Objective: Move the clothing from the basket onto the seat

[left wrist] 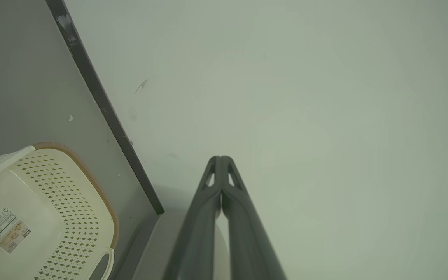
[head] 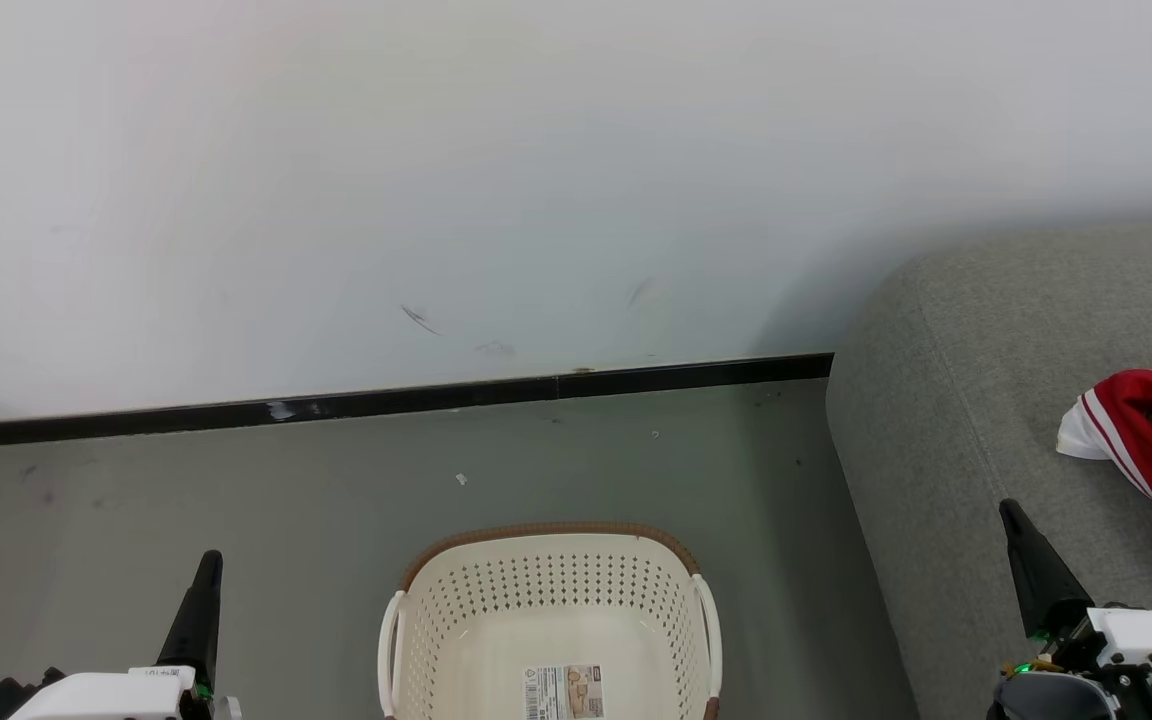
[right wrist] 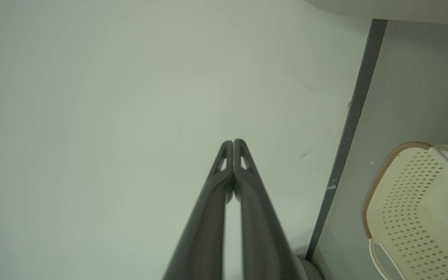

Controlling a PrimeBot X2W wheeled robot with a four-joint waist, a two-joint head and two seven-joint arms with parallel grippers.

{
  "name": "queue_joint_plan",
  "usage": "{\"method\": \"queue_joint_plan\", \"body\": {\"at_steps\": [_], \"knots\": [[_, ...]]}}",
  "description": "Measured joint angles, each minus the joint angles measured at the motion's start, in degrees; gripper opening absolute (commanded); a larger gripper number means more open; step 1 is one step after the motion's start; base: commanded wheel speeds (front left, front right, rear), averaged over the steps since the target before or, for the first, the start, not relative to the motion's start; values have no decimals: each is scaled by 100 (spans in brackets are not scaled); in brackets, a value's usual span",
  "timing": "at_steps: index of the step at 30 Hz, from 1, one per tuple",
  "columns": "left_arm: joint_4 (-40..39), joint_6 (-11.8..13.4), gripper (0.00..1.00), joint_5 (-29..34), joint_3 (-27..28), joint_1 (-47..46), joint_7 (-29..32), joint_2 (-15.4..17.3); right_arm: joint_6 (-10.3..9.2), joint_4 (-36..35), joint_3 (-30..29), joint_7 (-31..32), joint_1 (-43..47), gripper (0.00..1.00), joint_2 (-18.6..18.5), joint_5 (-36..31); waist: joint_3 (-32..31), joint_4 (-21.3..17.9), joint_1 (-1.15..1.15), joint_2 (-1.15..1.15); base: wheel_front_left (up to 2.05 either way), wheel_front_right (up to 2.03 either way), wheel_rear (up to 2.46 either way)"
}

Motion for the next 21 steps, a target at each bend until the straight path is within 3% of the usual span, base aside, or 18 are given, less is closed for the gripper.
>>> {"method": "queue_joint_plan", "body": {"at_steps": [21], "knots": [[14, -1, 0, 0, 1, 0, 0, -27, 0, 7, -22, 26, 0, 0, 7, -2, 0, 0, 0, 0, 0, 0, 0]]}}
